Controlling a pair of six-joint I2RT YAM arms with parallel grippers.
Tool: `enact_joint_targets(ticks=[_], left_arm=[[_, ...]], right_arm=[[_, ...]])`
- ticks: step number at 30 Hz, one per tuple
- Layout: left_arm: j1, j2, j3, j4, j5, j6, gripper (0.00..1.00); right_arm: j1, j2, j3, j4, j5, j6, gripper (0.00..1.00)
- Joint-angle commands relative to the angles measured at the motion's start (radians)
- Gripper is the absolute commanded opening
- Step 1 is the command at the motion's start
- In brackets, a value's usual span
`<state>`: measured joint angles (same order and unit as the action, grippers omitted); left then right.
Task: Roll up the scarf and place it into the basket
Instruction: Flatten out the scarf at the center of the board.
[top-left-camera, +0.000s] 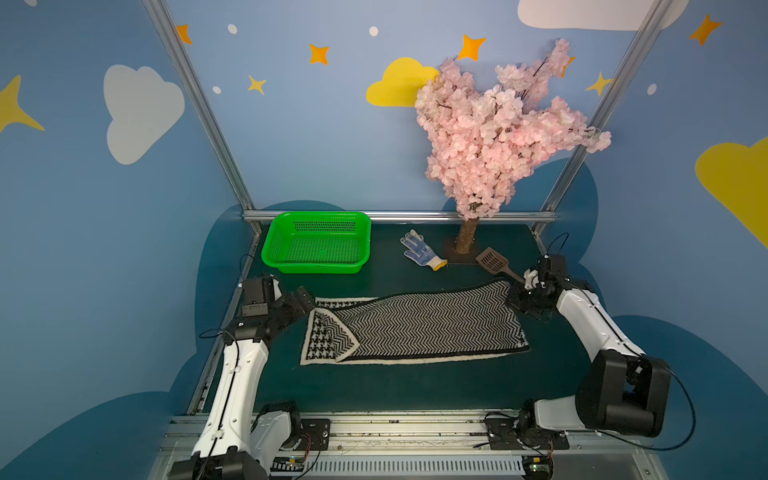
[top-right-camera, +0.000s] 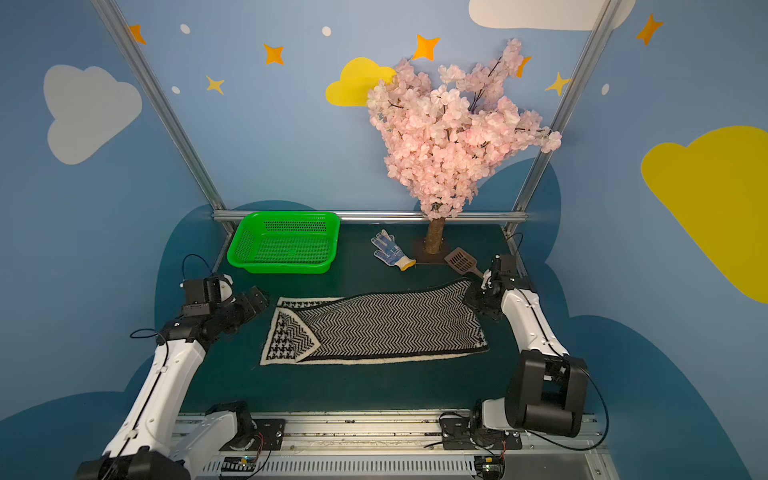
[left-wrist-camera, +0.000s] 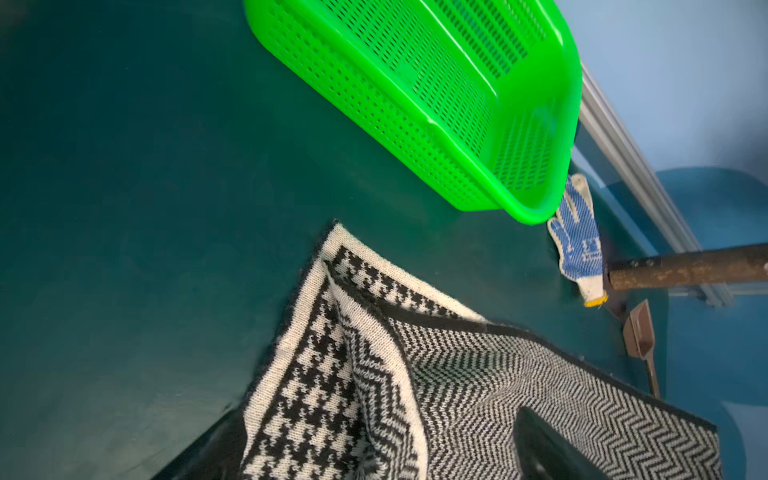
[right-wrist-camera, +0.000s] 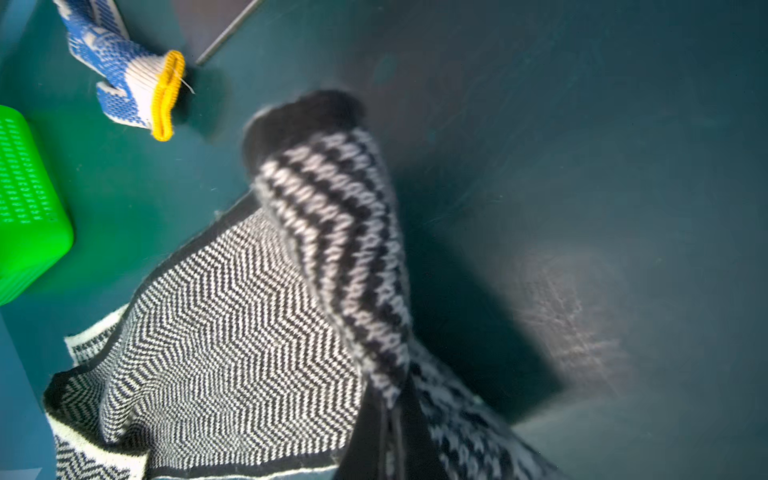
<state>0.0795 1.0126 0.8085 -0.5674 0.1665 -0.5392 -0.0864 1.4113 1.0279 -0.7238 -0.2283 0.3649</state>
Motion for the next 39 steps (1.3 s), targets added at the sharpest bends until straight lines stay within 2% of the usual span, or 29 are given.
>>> enact_joint_targets(ticks=[1, 8, 13, 17, 21, 24, 32, 34, 36, 39], left_arm=[[-0.080, 0.066, -0.013, 0.055, -0.040, -0.030, 0.99], [-0.101, 0.195, -0.047, 0.175, 0.003, -0.112, 0.97], [-0.106, 0.375, 0.079, 0.052, 0.042, -0.066, 0.95], [-0.106, 0.432, 0.105, 0.071, 0.049, -0.068, 0.94], [-0.106, 0.500, 0.163, 0.011, 0.044, -0.049, 0.90], [-0.108, 0.550, 0.185, -0.016, 0.057, -0.035, 0.83], [-0.107, 0.627, 0.201, -0.036, 0.061, -0.027, 0.49], [-0.107, 0.634, 0.205, -0.035, 0.060, -0.024, 0.33], [-0.108, 0.636, 0.218, -0.038, 0.045, -0.024, 0.03], [-0.107, 0.607, 0.227, -0.010, 0.038, -0.021, 0.03]], right_arm=[[-0.006, 0.010, -0.022, -0.052, 0.002, -0.030, 0.00], [-0.015, 0.013, -0.035, -0.038, -0.018, -0.035, 0.00], [-0.016, 0.012, -0.036, -0.042, -0.032, -0.040, 0.00], [-0.015, -0.004, -0.046, -0.040, -0.046, -0.038, 0.00], [-0.018, -0.014, -0.039, -0.055, -0.050, -0.048, 0.00], [-0.017, -0.016, -0.036, -0.056, -0.068, -0.047, 0.00], [-0.019, -0.007, -0.040, -0.052, -0.093, -0.049, 0.00], [-0.019, -0.006, -0.042, -0.049, -0.095, -0.048, 0.00], [-0.021, -0.006, -0.042, -0.049, -0.098, -0.047, 0.00], [-0.024, -0.008, -0.043, -0.055, -0.093, -0.048, 0.00]])
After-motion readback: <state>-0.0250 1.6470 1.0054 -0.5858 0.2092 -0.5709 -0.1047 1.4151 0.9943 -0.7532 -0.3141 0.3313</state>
